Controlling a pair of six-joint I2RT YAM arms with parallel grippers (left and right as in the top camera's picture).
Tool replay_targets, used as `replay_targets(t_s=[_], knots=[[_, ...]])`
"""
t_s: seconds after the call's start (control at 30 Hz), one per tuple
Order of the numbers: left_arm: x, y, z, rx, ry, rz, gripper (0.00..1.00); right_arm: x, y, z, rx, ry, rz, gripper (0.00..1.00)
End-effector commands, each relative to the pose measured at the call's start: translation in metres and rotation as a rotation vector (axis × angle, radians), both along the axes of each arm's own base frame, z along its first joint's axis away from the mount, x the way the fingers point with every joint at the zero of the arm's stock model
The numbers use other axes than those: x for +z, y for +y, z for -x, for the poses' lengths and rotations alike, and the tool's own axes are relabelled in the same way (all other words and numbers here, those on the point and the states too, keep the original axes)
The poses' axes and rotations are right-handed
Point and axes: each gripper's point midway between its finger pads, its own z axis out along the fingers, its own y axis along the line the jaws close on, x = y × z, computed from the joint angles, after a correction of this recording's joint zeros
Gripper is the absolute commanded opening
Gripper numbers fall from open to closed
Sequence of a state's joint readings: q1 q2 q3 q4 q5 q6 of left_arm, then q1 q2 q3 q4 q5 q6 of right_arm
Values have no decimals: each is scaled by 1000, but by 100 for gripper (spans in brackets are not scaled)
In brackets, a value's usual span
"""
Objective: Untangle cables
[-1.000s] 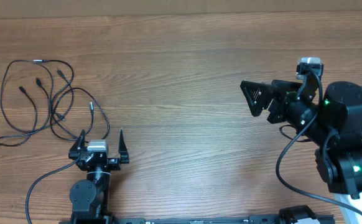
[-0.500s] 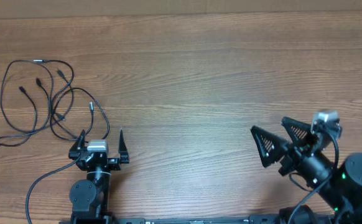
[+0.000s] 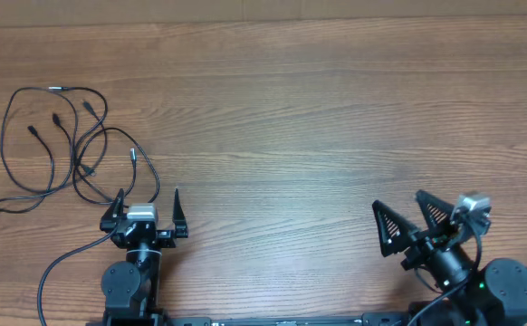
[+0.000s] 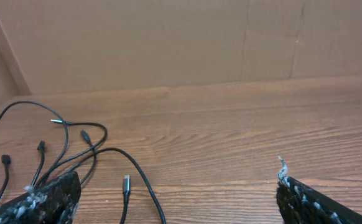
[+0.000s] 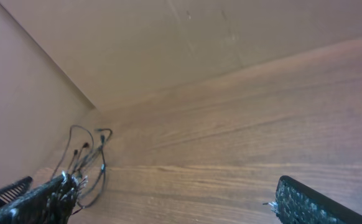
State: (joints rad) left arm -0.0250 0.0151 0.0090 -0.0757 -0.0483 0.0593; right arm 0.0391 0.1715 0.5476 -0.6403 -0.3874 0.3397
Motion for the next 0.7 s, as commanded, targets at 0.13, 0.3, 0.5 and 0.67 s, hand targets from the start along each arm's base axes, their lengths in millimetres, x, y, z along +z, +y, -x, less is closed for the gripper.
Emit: replay_targets(t_s=[0.13,0.3,0.5,0.67], knots=[[1,0,0,0,-7,-16,100,-37,-2,0,-12,-27,0,100],[1,0,0,0,-7,-16,100,-29,-2,-15,-12,-155,-5,100],[1,0,0,0,-7,-16,100,-60,-1,-23,-12,-101,-3,100],[1,0,0,1,-7,-16,100,-47,-2,-29,-14,-199,-6,100]])
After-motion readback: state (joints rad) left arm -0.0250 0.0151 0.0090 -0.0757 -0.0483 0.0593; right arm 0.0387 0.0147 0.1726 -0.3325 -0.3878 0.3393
